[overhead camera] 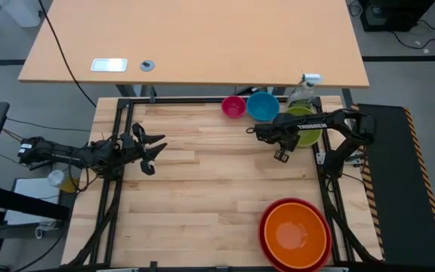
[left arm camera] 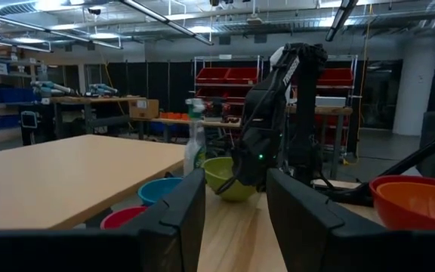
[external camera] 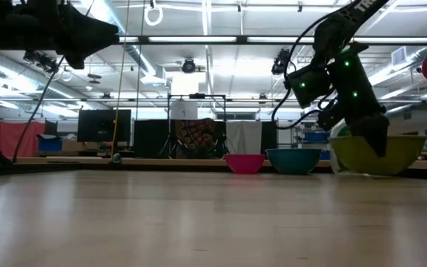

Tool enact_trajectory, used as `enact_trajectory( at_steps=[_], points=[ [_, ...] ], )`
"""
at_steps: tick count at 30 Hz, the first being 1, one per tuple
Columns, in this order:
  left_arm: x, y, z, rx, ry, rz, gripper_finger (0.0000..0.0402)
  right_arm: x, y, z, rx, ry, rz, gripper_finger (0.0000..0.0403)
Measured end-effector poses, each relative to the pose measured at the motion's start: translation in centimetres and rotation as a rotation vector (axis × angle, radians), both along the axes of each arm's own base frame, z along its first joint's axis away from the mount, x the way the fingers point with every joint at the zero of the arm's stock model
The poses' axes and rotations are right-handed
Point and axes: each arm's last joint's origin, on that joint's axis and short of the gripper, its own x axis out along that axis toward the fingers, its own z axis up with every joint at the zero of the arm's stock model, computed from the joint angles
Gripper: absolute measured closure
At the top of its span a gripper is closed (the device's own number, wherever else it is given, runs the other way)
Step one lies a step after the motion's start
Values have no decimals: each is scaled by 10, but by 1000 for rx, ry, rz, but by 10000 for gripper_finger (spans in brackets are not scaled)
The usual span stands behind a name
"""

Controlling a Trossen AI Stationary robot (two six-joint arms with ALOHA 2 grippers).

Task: Nest bowls inside each other
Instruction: Stack the green bowl on top of the orange bowl

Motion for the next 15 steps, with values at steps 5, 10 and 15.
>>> enact_trajectory(
  at_steps=[5,10,15],
  points=[
    [0,0,0,0,1,0,257,1,3,0,-3,1,13,386],
    [0,0,0,0,1,0,257,2,8,2,-4,18,17,376],
    [0,0,0,-40,-12,-9,257,10,24,29,-14,20,59,383]
  ],
)
